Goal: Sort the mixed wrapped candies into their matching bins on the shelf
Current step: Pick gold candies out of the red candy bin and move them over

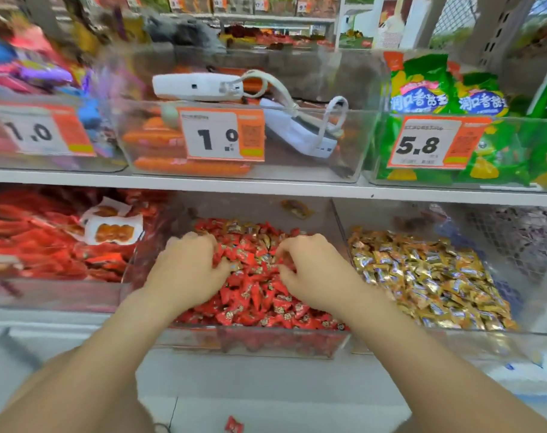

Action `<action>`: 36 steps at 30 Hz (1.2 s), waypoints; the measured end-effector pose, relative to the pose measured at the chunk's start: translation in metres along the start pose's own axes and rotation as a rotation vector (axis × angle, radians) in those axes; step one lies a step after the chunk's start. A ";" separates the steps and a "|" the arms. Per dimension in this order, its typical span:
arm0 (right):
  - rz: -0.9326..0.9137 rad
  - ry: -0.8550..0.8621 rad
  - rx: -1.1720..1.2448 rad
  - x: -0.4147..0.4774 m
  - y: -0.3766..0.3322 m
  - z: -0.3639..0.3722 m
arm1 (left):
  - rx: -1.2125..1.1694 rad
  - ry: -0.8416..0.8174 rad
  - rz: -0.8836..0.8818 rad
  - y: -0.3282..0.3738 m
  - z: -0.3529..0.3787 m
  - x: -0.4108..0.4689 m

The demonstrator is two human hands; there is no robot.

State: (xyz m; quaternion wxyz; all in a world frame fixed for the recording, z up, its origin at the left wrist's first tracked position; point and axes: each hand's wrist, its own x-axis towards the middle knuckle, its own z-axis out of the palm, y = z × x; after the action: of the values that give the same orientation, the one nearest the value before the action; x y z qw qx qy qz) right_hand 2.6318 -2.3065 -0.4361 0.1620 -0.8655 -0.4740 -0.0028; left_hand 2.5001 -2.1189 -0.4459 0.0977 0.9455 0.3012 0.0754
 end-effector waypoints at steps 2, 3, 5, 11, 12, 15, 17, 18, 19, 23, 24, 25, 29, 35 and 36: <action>0.021 0.001 -0.032 0.022 -0.005 0.017 | 0.124 -0.128 -0.135 -0.014 0.005 0.013; 0.024 0.008 -0.034 0.034 -0.008 0.026 | 0.110 -0.187 -0.167 -0.017 0.007 0.019; 0.002 0.003 -0.035 0.054 -0.017 0.039 | -0.018 -0.299 -0.185 -0.023 0.010 0.035; 0.038 -0.313 -0.083 0.094 -0.040 0.059 | -0.305 -0.444 -0.232 -0.031 0.001 0.057; 0.081 -0.343 -0.096 0.101 -0.041 0.059 | -0.307 -0.462 -0.259 -0.029 -0.002 0.059; 0.182 -0.415 -0.134 0.112 -0.035 0.047 | -0.314 -0.503 -0.308 -0.023 -0.001 0.065; 0.208 -0.473 -0.100 0.118 -0.032 0.042 | -0.344 -0.534 -0.338 -0.022 0.002 0.068; 0.203 -0.511 -0.078 0.119 -0.032 0.040 | -0.354 -0.545 -0.357 -0.021 0.003 0.068; 0.194 -0.542 -0.056 0.118 -0.032 0.038 | -0.361 -0.565 -0.375 -0.020 0.004 0.068; 0.284 -0.603 0.117 0.118 -0.029 0.036 | -0.521 -0.590 -0.412 -0.018 0.012 0.068; 0.312 -0.595 0.185 0.117 -0.026 0.036 | -0.578 -0.580 -0.425 -0.017 0.015 0.068; 0.330 -0.578 0.249 0.116 -0.024 0.037 | -0.622 -0.581 -0.421 -0.015 0.014 0.067; 0.317 -0.500 0.384 0.108 -0.018 0.036 | -0.714 -0.560 -0.367 -0.013 0.010 0.064; 0.143 -0.316 0.496 0.081 0.002 -0.002 | -0.840 -0.499 -0.097 -0.013 -0.011 0.042; 0.093 -0.292 0.516 0.074 0.006 -0.007 | -0.841 -0.473 -0.036 -0.011 -0.014 0.034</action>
State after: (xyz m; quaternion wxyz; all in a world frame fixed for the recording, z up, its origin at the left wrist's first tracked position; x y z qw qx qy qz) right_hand 2.6785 -2.2512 -0.4195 0.3067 -0.8076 -0.4373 0.2499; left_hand 2.5184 -2.0882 -0.4321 0.5384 0.8100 0.2307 -0.0280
